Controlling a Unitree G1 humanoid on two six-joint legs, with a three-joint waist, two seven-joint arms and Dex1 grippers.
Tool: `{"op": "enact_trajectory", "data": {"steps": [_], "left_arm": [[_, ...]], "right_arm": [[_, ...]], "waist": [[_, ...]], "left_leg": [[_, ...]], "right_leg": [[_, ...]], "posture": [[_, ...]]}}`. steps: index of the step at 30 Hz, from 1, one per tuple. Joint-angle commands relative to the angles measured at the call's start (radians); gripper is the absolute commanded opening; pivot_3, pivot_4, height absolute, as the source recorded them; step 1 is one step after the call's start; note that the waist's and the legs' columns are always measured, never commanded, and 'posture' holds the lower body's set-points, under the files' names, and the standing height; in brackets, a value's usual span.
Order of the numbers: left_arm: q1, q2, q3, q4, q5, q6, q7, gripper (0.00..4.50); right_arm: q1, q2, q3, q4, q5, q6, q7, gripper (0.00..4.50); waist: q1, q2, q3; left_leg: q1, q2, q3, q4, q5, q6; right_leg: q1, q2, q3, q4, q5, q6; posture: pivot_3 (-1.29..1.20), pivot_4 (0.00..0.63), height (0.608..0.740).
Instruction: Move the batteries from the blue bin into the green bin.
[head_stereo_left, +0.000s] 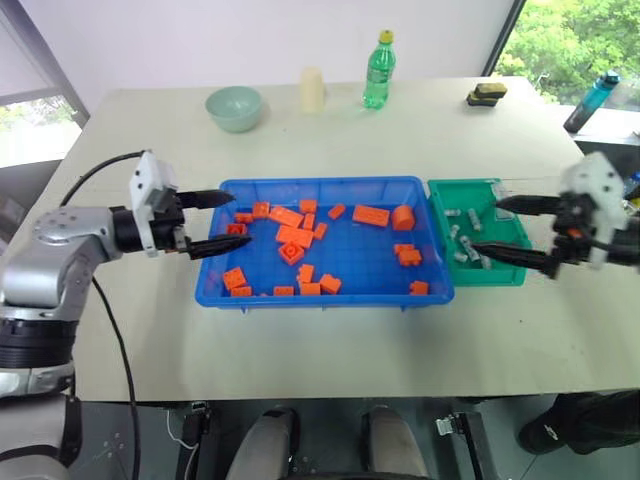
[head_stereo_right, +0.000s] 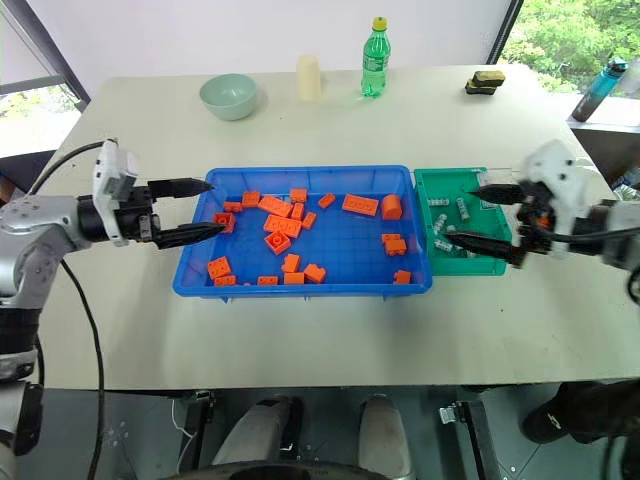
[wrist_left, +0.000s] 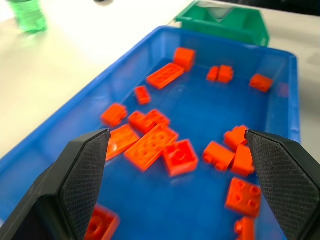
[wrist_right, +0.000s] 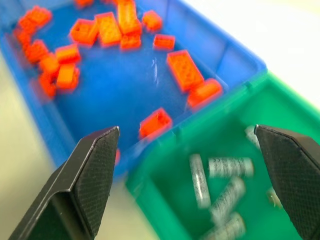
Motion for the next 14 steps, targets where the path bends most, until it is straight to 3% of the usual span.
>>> {"op": "enact_trajectory", "data": {"steps": [1,7,14], "left_arm": [[-0.037,0.065,0.061,0.053,0.013,-0.043,-0.052,4.50],[-0.089,0.148,0.076,0.174,0.040,-0.074,-0.117,4.50],[-0.139,0.159,0.133,0.224,-0.006,0.018,-0.095,4.50]], "right_arm": [[-0.050,-0.110,-0.073,0.257,-0.029,-0.115,0.088,4.44],[-0.081,-0.216,-0.030,0.571,-0.093,-0.314,0.204,4.44],[-0.093,-0.122,-0.002,0.606,-0.113,-0.417,0.135,4.44]], "waist": [[-0.001,0.000,0.000],[-0.004,0.001,0.000],[-0.011,0.001,0.000]], "left_leg": [[0.000,0.000,0.000,0.000,0.000,0.000],[0.001,0.001,0.001,0.001,0.000,0.000],[0.001,0.001,0.001,0.002,0.000,0.000]], "right_leg": [[0.000,0.000,0.000,0.000,0.000,0.000],[0.000,0.000,0.000,0.000,0.000,0.000],[0.000,0.000,0.000,0.001,0.000,0.000]], "posture": [[0.00,0.150,0.727],[0.00,0.150,0.727],[0.00,0.150,0.727]]}}
